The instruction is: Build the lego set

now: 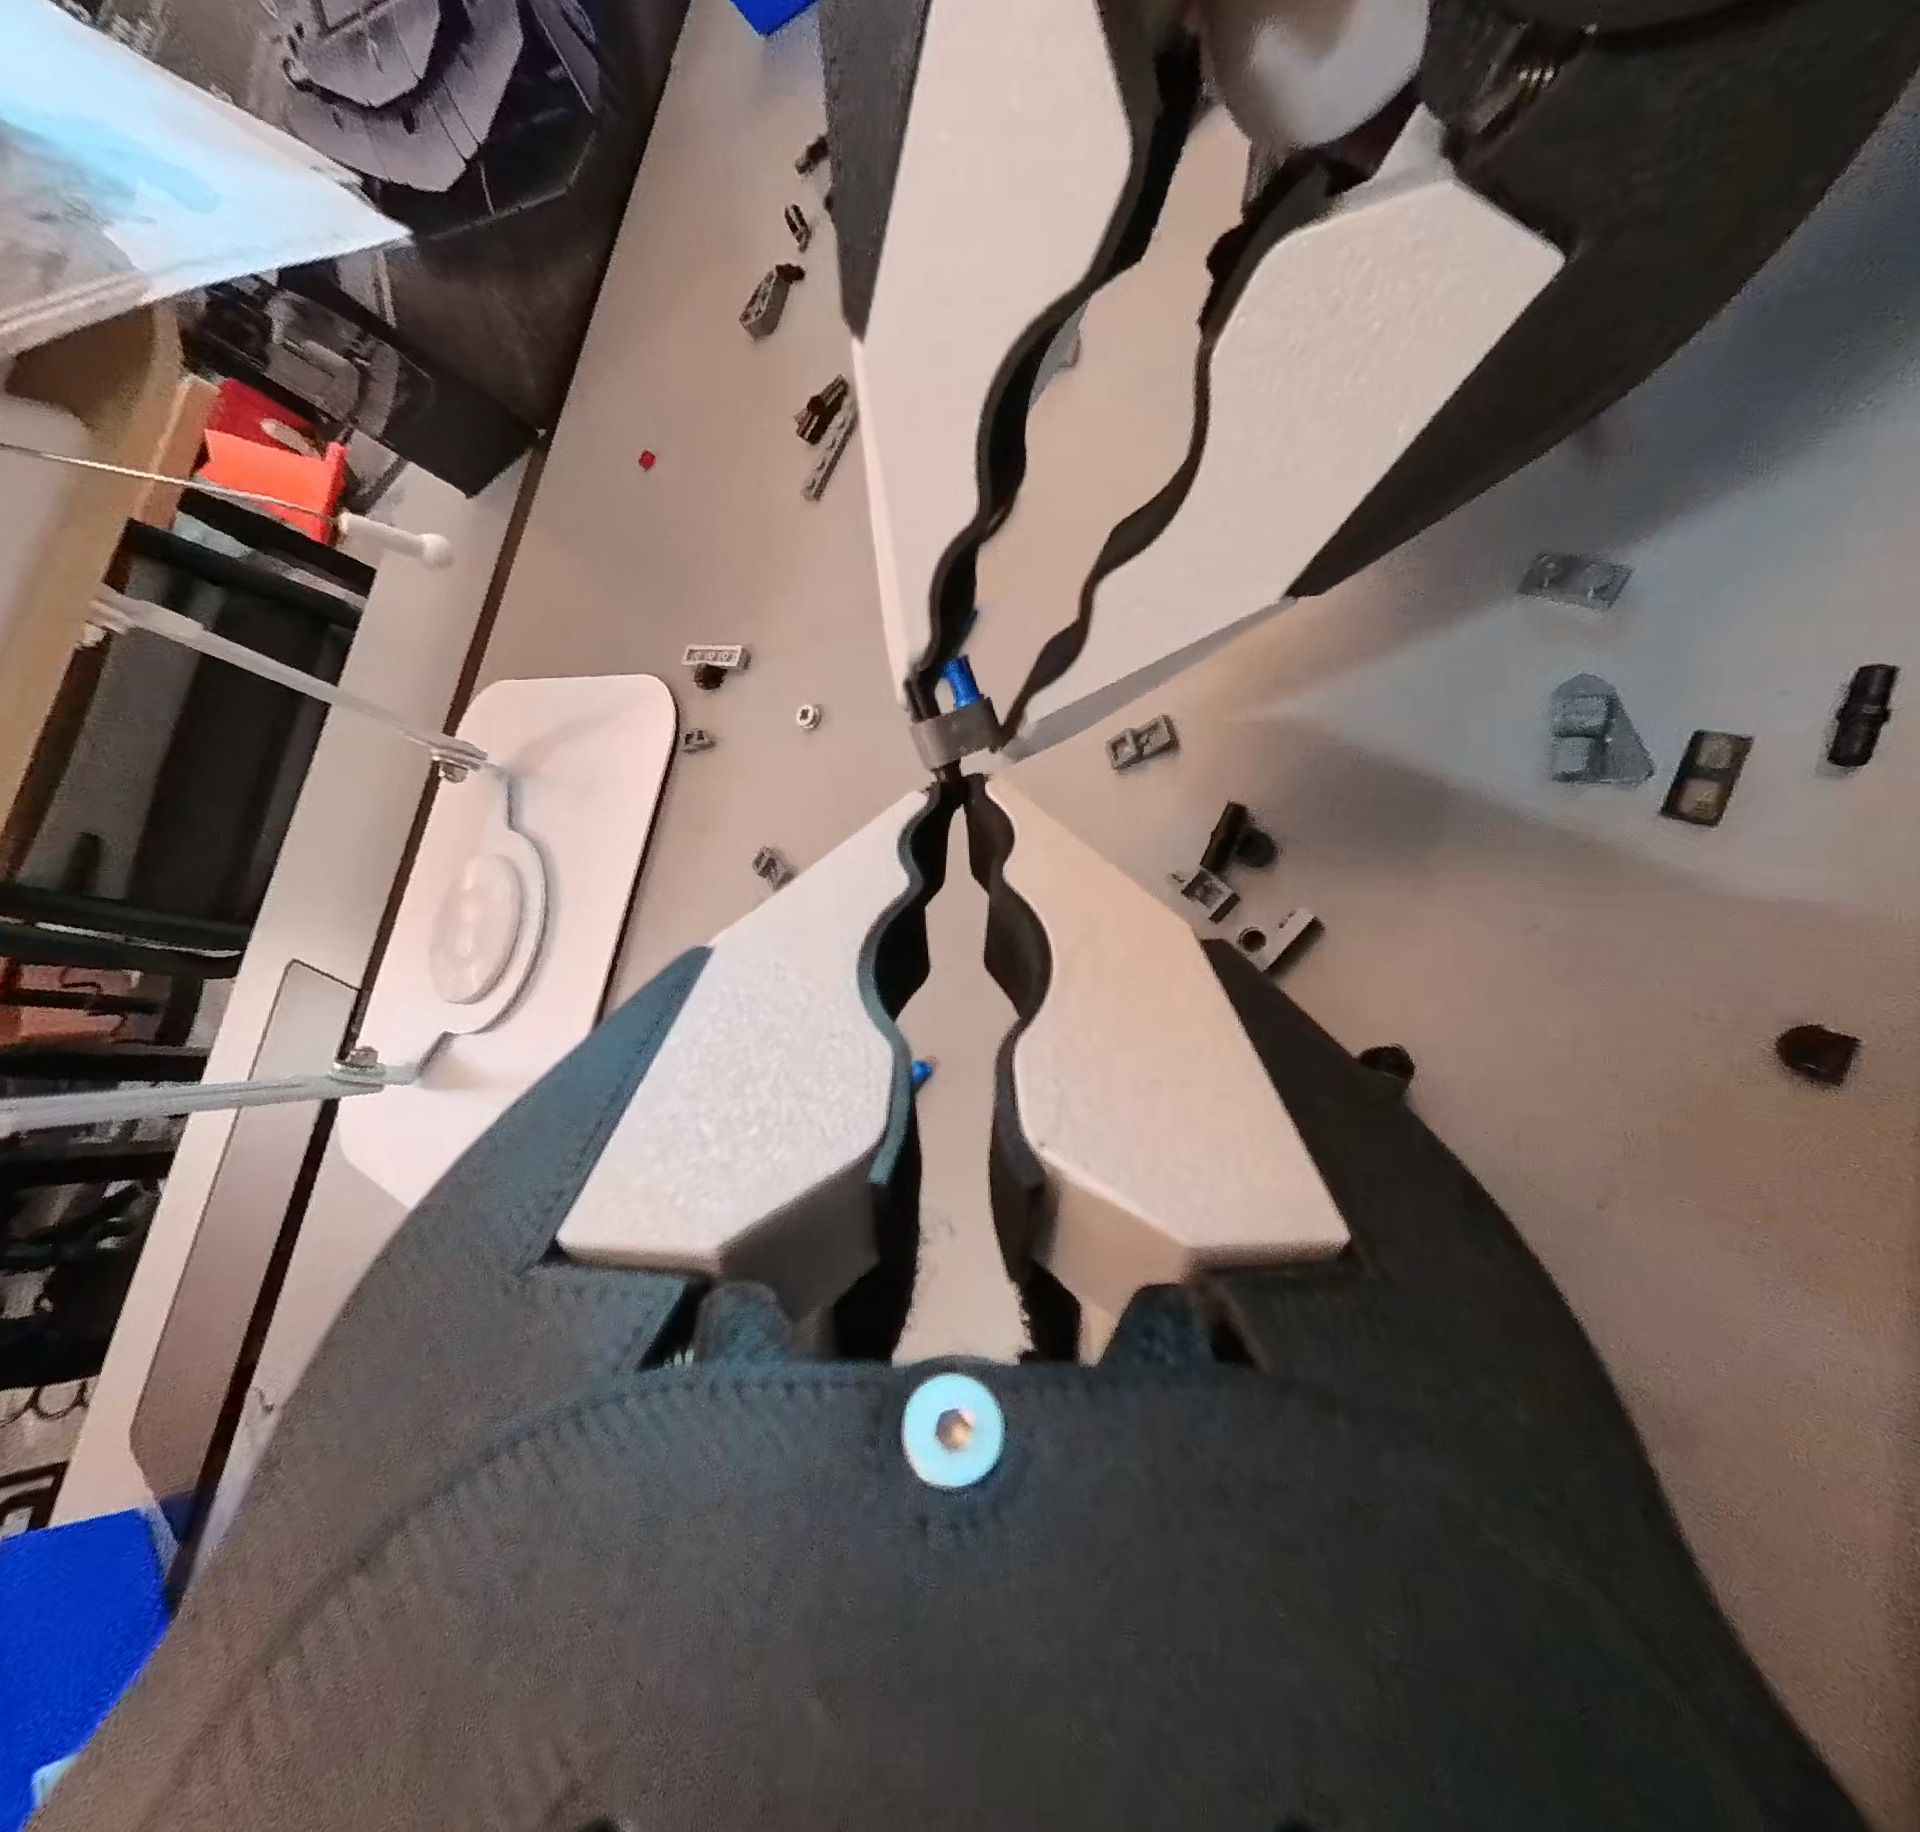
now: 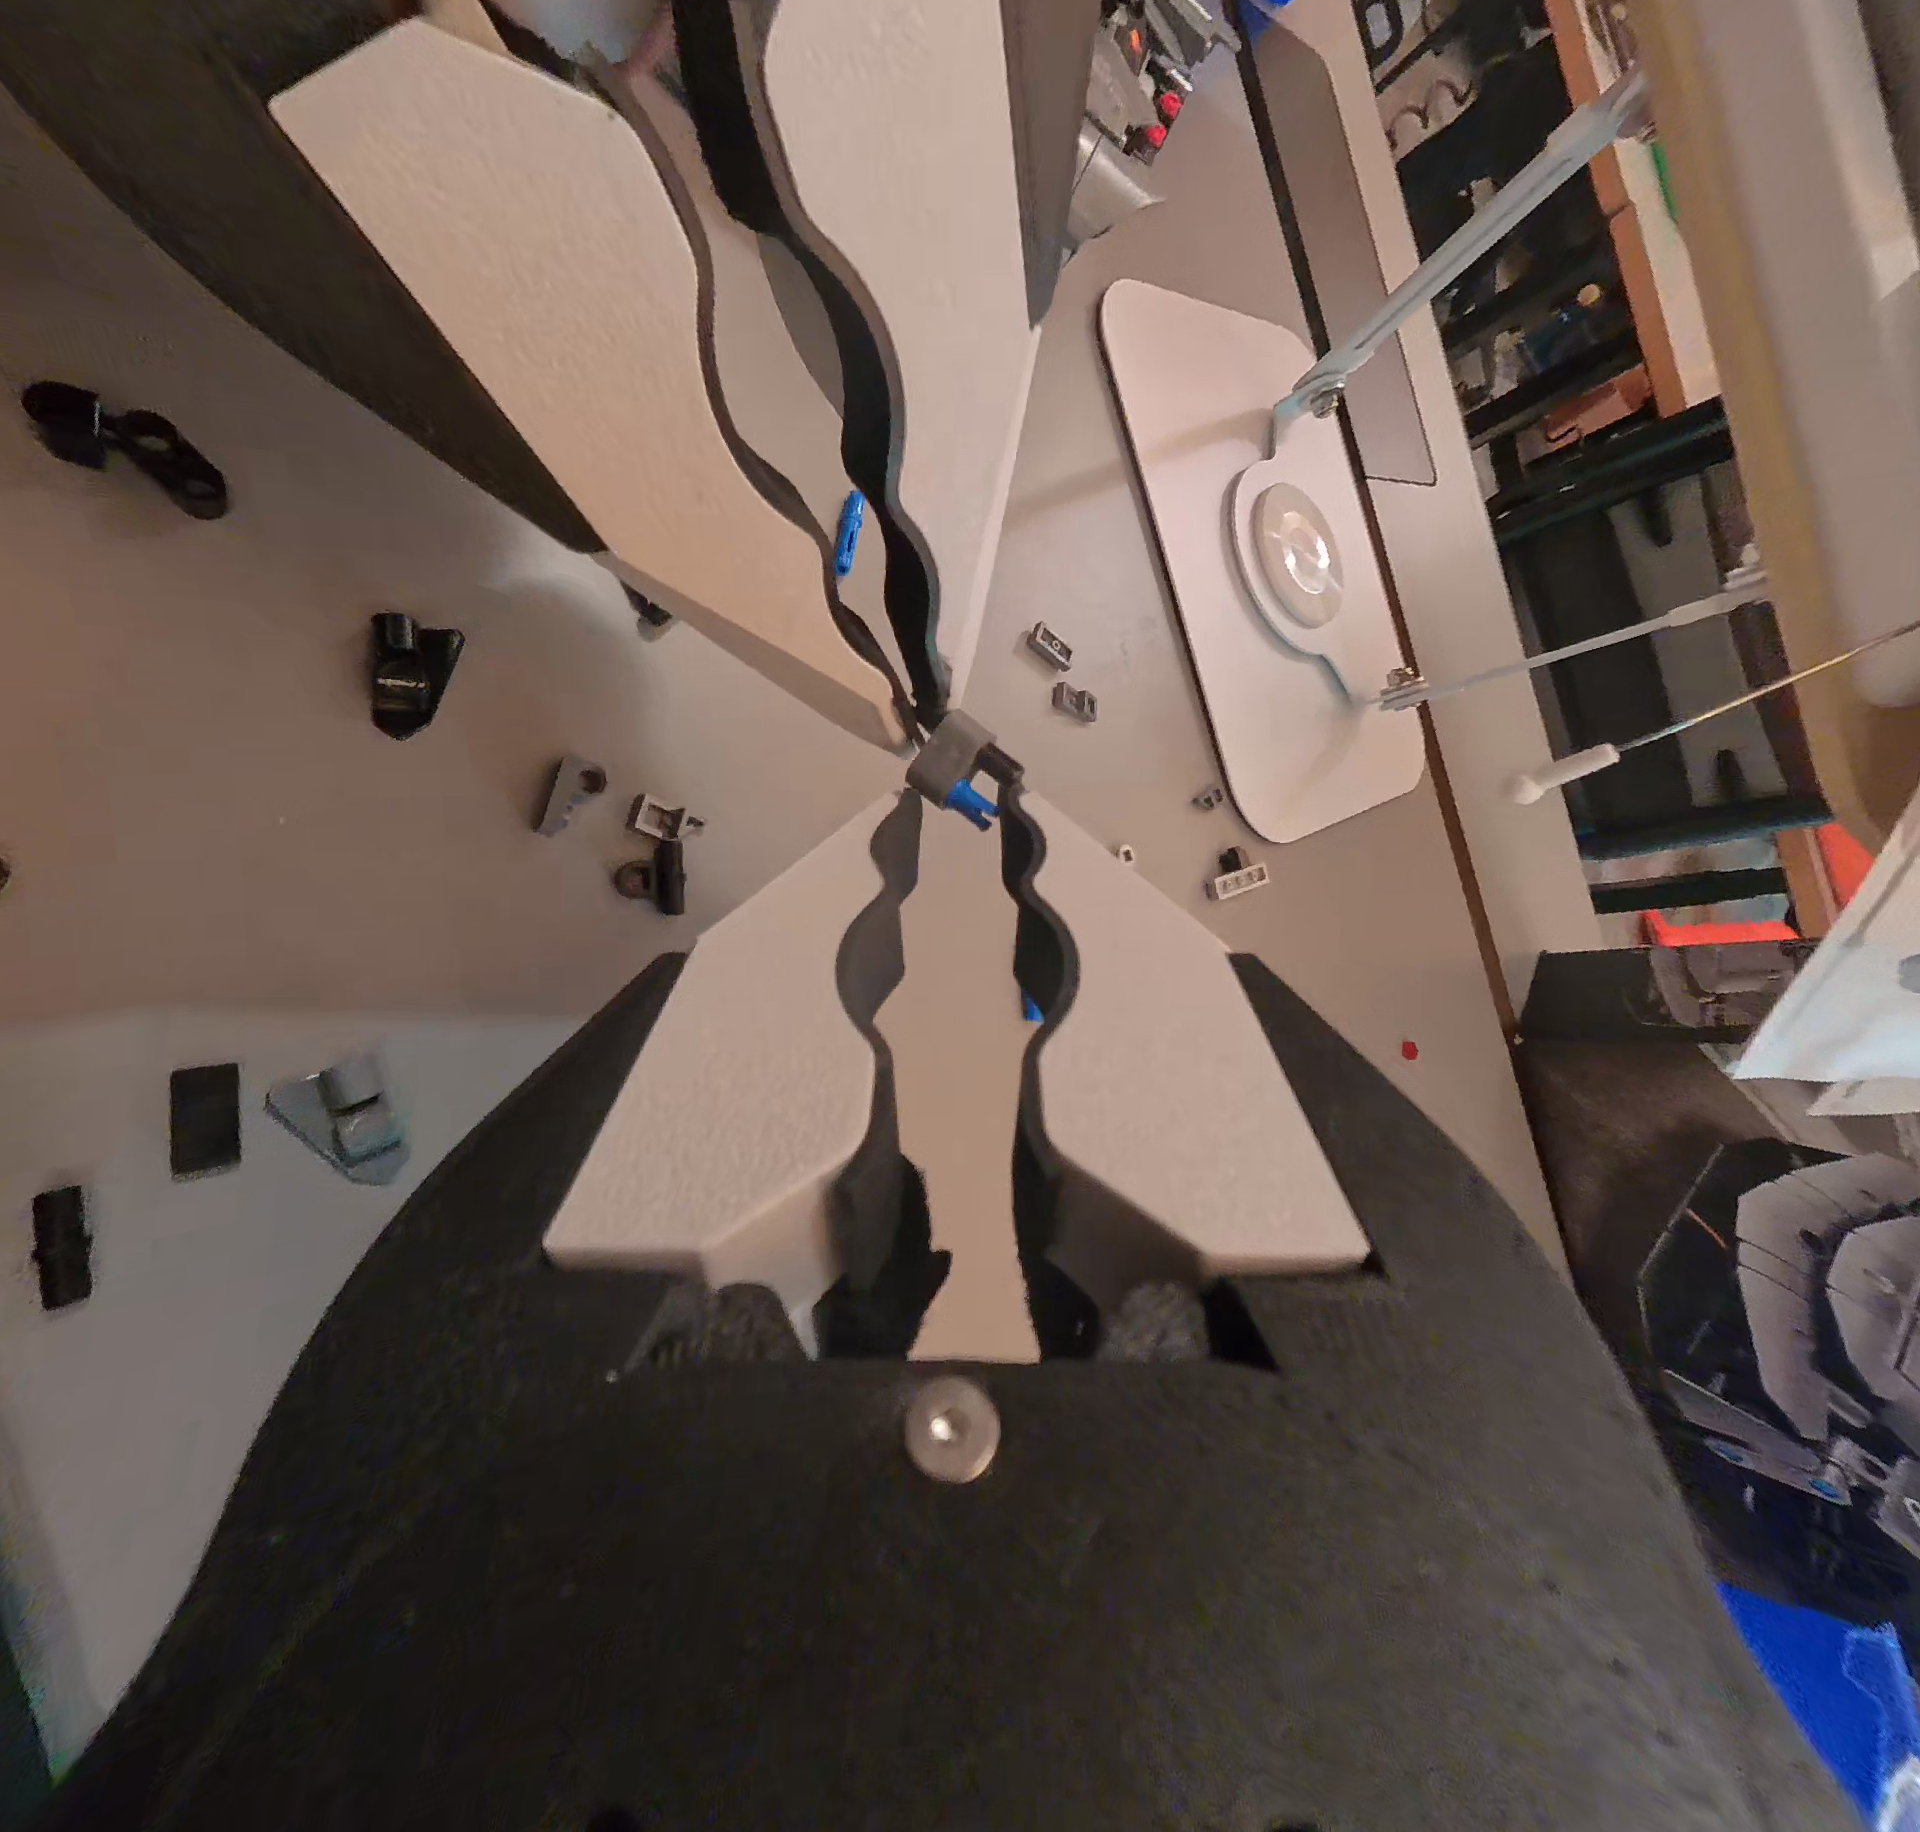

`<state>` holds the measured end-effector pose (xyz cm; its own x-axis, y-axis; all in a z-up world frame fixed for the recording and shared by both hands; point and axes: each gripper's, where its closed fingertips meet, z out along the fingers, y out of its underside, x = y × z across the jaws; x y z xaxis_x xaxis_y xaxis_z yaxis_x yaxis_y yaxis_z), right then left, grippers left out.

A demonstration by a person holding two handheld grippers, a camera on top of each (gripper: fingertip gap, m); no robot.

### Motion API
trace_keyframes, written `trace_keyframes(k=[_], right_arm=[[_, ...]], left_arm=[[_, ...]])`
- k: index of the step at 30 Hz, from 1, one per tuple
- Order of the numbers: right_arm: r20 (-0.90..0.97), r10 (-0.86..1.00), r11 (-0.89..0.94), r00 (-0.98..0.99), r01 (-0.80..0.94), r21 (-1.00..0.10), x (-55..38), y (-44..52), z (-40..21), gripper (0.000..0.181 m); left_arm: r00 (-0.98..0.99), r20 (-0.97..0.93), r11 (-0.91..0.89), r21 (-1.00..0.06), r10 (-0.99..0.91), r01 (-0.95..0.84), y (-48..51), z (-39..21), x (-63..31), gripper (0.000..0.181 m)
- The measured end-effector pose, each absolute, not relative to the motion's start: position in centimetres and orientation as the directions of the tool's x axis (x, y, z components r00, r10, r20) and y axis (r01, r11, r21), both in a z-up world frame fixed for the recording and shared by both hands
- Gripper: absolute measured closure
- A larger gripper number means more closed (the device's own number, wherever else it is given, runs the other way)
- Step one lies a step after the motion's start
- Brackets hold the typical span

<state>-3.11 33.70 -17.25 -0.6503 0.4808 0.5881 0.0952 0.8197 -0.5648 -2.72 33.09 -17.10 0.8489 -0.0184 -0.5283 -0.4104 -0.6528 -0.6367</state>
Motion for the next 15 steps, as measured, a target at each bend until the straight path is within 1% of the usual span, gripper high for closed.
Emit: trace_keyframes(k=[6,15], right_arm=[[0.522,0.490,0.805,-0.698,0.132,-0.578,-3.4,33.5,-18.5,0.162],[0.507,0.481,0.798,-0.715,0.117,-0.592,-3.6,32.7,-18.8,0.158]], left_arm=[[0.884,-0.466,-0.685,-0.637,-0.023,-0.354,33.0,-18.5,-3.2,0.181],[0.885,-0.465,-0.712,-0.612,-0.028,-0.344,33.0,-19.4,-3.5,0.181]])
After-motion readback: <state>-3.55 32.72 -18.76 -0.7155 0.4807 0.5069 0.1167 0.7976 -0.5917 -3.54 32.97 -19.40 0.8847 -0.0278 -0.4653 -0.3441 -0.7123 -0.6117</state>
